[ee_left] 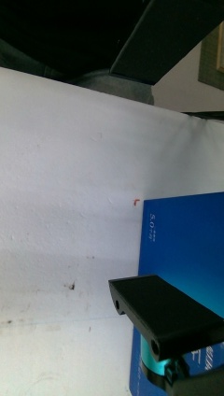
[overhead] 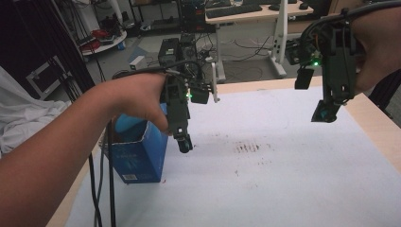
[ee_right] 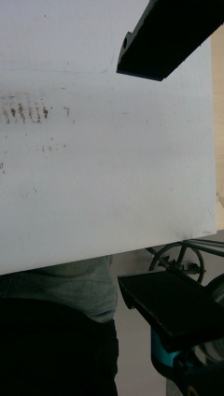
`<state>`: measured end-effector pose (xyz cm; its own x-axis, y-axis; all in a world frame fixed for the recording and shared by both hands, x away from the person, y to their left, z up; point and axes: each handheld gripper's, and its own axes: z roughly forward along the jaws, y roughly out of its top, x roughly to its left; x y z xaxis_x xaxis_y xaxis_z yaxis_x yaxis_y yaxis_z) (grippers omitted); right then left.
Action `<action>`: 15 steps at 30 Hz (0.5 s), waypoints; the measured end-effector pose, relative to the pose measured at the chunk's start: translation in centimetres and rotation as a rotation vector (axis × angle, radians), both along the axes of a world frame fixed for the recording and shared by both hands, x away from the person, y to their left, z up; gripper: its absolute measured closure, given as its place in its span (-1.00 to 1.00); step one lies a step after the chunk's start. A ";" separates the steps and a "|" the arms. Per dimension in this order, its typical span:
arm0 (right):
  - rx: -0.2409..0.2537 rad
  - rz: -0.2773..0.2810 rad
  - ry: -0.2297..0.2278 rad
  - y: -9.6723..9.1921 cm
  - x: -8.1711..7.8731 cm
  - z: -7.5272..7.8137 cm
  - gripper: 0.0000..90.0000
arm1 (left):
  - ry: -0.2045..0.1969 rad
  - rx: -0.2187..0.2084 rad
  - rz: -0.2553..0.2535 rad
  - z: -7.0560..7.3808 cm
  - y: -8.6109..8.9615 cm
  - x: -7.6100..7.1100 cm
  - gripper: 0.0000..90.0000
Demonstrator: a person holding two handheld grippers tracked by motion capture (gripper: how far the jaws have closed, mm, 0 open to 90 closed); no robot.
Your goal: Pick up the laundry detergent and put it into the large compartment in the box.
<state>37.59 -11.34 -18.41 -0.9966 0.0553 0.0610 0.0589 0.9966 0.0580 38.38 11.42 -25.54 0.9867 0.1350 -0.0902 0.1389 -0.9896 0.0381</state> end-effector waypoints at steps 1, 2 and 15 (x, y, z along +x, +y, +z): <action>0.000 0.002 -0.002 0.0 0.0 0.0 -0.98 | 0.002 0.001 -0.002 0.0 -0.1 0.0 -0.96; 0.000 0.004 -0.004 0.0 0.0 0.0 -0.98 | -0.002 -0.005 -0.005 0.0 -0.2 -0.1 -0.96; 0.013 -0.024 -0.021 -0.9 -0.3 0.8 -0.98 | 0.005 0.003 -0.043 -0.2 -1.7 -0.3 -0.96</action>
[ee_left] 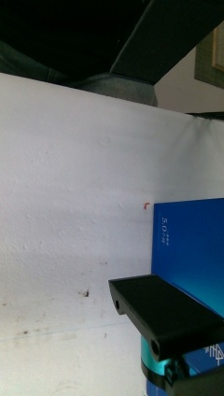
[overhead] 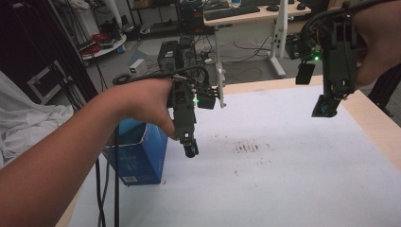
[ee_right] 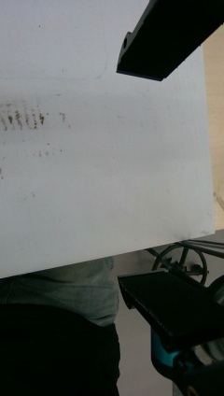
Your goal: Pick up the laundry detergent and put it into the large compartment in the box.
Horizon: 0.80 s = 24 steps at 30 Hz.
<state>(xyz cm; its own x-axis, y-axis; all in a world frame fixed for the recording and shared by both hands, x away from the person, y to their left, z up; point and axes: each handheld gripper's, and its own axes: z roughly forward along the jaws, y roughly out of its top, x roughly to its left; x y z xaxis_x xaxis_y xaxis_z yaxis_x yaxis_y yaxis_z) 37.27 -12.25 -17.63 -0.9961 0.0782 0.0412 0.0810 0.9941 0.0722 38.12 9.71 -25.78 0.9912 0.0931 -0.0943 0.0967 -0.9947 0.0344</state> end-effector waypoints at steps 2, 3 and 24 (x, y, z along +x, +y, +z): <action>-0.002 -0.004 0.001 -0.2 -0.1 0.1 -0.98 | -0.002 -0.004 -0.008 0.2 -0.2 0.1 -0.96; -0.002 -0.004 0.000 -0.3 -0.2 0.2 -0.98 | -0.003 -0.005 -0.007 0.3 -0.3 0.1 -0.96; -0.002 -0.011 0.000 -0.5 -0.2 0.4 -0.98 | -0.011 -0.006 -0.009 0.6 0.0 0.2 -0.96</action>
